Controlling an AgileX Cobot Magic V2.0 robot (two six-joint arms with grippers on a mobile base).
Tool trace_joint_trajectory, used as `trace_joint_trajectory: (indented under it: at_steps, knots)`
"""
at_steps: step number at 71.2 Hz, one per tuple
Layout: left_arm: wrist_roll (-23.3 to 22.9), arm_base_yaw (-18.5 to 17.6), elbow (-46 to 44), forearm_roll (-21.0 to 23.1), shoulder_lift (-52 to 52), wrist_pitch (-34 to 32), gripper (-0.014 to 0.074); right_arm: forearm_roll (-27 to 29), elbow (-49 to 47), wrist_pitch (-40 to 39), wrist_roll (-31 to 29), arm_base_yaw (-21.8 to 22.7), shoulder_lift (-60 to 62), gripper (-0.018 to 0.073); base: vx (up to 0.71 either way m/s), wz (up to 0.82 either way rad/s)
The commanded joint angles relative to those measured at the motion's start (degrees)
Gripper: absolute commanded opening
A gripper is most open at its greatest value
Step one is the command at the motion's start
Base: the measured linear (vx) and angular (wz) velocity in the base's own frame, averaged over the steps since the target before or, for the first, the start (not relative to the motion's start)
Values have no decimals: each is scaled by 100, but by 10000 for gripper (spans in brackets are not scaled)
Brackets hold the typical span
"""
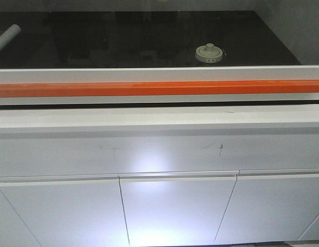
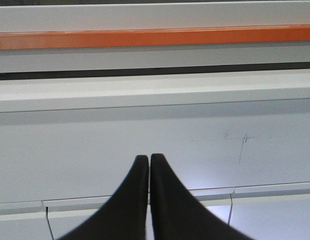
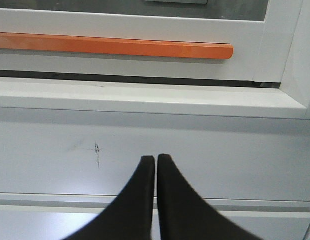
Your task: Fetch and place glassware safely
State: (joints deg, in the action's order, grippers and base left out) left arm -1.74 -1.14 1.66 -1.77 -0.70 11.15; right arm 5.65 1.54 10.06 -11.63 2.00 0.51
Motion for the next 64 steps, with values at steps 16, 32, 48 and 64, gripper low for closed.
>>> trace_joint_trajectory:
  at_steps: [16, 32, 48, 64]
  knots:
    - [-33, -36, 151, 15, -65, -402, -7, -11, 116, -440, 12, 45, 73, -3, 0, 0]
    - [-35, -36, 151, 15, -65, -441, -7, -11, 116, -474, 12, 45, 73, -3, 0, 0]
    - [-56, -36, 151, 38, -65, -890, -7, 41, 116, -716, 18, 45, 73, -3, 0, 0]
    - [-56, -36, 136, 38, -65, -2428, -7, -34, 66, -1615, -11, 45, 73, -3, 0, 0]
